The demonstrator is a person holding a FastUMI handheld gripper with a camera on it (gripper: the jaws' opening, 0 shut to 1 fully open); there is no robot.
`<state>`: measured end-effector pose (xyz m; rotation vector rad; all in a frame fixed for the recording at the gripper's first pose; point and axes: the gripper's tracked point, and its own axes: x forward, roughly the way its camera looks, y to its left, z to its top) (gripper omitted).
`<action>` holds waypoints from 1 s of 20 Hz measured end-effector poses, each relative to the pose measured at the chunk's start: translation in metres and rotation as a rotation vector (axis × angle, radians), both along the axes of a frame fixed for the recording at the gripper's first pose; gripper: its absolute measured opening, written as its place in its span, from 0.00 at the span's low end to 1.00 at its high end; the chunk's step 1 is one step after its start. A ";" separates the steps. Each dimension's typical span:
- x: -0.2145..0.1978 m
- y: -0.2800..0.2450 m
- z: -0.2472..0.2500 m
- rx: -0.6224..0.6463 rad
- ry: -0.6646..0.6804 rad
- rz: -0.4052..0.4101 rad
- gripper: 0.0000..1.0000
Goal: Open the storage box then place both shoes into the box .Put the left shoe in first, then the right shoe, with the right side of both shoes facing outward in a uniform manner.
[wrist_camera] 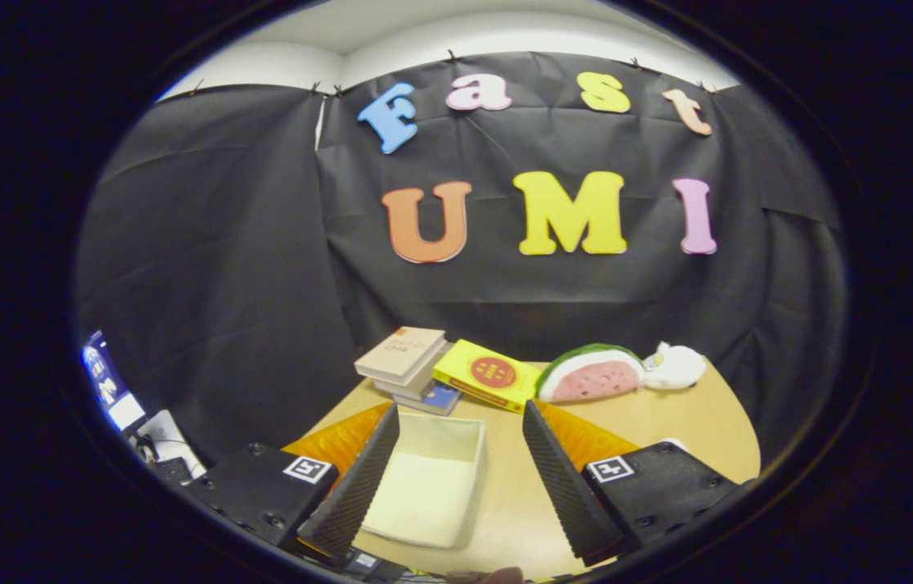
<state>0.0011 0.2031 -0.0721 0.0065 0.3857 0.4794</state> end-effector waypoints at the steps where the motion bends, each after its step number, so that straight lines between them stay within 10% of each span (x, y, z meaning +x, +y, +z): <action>1: 0.004 -0.022 -0.008 -0.016 0.004 -0.034 0.99; 10: 0.062 -0.174 -0.114 -0.186 0.085 -0.189 0.99; 20: 0.123 -0.205 -0.281 -0.182 0.334 -0.165 1.00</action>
